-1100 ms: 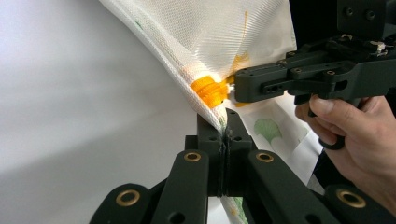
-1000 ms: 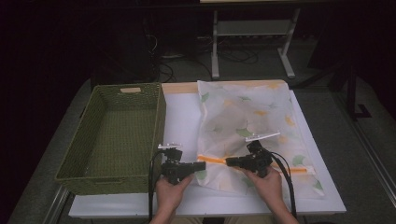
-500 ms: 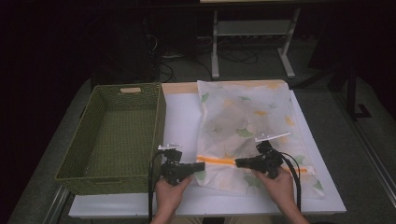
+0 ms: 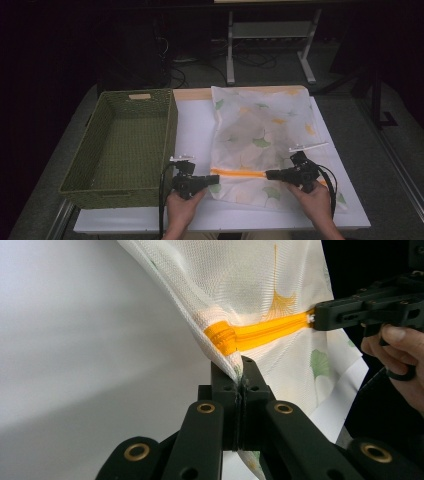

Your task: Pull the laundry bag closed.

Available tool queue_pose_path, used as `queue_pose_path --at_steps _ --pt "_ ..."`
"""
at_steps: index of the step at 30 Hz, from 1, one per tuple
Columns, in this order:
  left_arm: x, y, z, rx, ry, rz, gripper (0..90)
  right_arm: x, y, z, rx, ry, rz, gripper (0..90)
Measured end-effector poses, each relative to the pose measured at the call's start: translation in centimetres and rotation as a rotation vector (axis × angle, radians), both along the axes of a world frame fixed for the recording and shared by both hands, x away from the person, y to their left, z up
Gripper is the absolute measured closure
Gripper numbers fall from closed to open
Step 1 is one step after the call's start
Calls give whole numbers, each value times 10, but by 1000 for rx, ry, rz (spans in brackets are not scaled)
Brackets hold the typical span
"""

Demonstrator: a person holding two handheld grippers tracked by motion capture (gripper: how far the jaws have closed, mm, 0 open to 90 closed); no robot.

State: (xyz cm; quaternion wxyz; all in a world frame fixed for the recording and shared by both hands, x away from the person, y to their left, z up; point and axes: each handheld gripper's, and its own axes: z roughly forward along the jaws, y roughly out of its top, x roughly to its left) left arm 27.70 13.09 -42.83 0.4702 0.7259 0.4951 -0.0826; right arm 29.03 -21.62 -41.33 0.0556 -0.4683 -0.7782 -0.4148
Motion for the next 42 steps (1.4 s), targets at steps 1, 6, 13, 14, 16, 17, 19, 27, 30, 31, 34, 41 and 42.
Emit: queue_pose_path --at_steps 1,6,13,14,16,17,19,27,30,31,34,41,42 --pt "0 0 0 1 0 1 892 0 -3 0 3 1 -2 900" --pt "0 -1 0 7 -5 -2 892 -3 -14 4 -5 -7 -19 900" --pt "-1 -2 0 13 -6 -6 892 -5 -26 5 -3 -8 -31 900" --pt "-1 -2 -1 13 -7 -3 892 -6 -27 5 -7 -7 -32 900" --pt "-1 0 -1 12 -3 -3 892 -6 -31 5 -16 -7 -37 900" --pt "-1 0 -2 12 -2 -2 892 -6 -33 5 -13 -4 -40 900" --pt "-1 0 -2 13 -1 -2 892 -7 -36 4 -18 1 -42 900" --pt "-1 1 -3 25 -2 -1 892 -10 -53 4 -41 5 -67 900" --pt "-2 1 -3 26 -1 -3 892 -11 -62 4 -48 12 -79 900" --pt "-2 1 -3 24 1 -6 892 -11 -64 4 -43 17 -81 900" --pt "-2 -1 -3 30 -1 -6 892 -12 -68 5 -52 17 -82 900" --pt "-3 1 -3 32 1 -4 892 -13 -77 5 -72 18 -100 900" --pt "-3 1 -4 30 1 -3 892 -13 -79 5 -75 20 -103 900"
